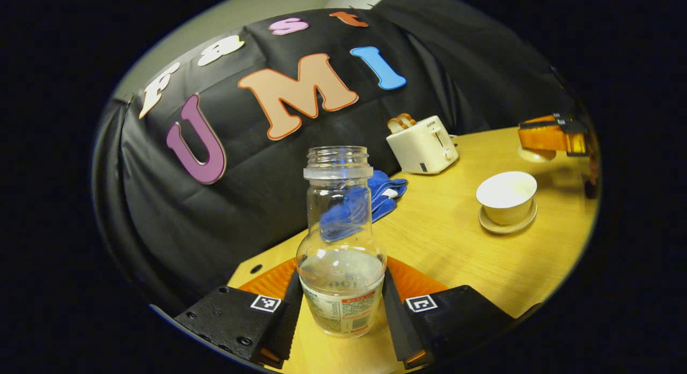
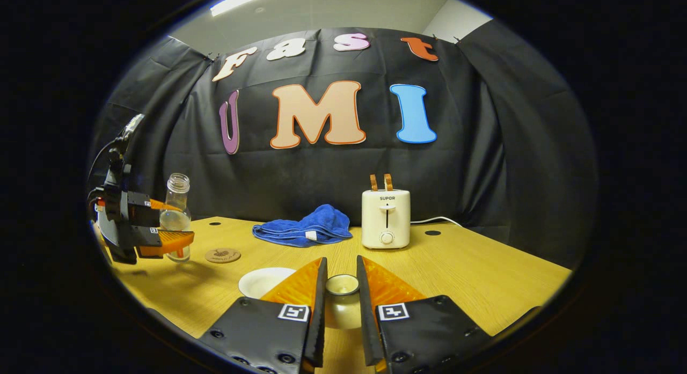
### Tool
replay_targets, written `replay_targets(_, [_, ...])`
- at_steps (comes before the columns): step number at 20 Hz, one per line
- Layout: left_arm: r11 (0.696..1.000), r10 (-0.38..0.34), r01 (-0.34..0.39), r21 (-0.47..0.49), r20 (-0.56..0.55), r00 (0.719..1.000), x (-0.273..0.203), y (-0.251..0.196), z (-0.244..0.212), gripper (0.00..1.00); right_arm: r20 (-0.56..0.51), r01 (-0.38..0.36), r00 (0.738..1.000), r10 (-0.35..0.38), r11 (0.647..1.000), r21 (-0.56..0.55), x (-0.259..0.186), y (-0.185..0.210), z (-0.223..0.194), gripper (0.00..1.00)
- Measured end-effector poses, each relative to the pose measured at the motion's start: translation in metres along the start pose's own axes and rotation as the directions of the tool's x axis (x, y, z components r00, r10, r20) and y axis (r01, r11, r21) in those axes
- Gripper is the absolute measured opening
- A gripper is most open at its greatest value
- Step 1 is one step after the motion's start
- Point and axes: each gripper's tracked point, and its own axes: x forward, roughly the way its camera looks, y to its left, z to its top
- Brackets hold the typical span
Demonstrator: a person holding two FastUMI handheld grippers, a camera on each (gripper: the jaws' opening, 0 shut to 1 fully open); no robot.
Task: Open the teacup lid with one hand, grasp the water bottle and pour water into the teacup with the other hand; after pouring, place the water bottle on the coaster and then close the teacup lid.
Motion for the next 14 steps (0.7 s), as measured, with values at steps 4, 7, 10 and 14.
replay_targets(4, [0.986, 0.003, 0.000, 0.165, -0.021, 1.000, 0.002, -0.007, 0.008, 0.69, 0.001, 0.021, 1.000, -0.021, 1.000, -0.001, -0.001, -0.015, 0.000, 0.32])
replay_targets(7, [0.961, 0.014, -0.006, 0.277, -0.026, 1.000, 0.006, -0.016, 0.014, 0.69, 0.002, 0.042, 0.999, -0.042, 0.999, -0.001, -0.003, -0.030, 0.002, 0.32])
replay_targets(10, [0.912, 0.010, 0.004, 0.409, -0.032, 0.999, 0.009, -0.027, 0.017, 0.68, 0.004, 0.071, 0.998, -0.071, 0.998, -0.001, -0.005, -0.046, 0.002, 0.32])
replay_targets(14, [0.855, -0.002, 0.023, 0.518, -0.040, 0.999, 0.018, -0.041, 0.015, 0.68, 0.005, 0.086, 0.996, -0.086, 0.996, -0.001, -0.007, -0.056, 0.003, 0.32])
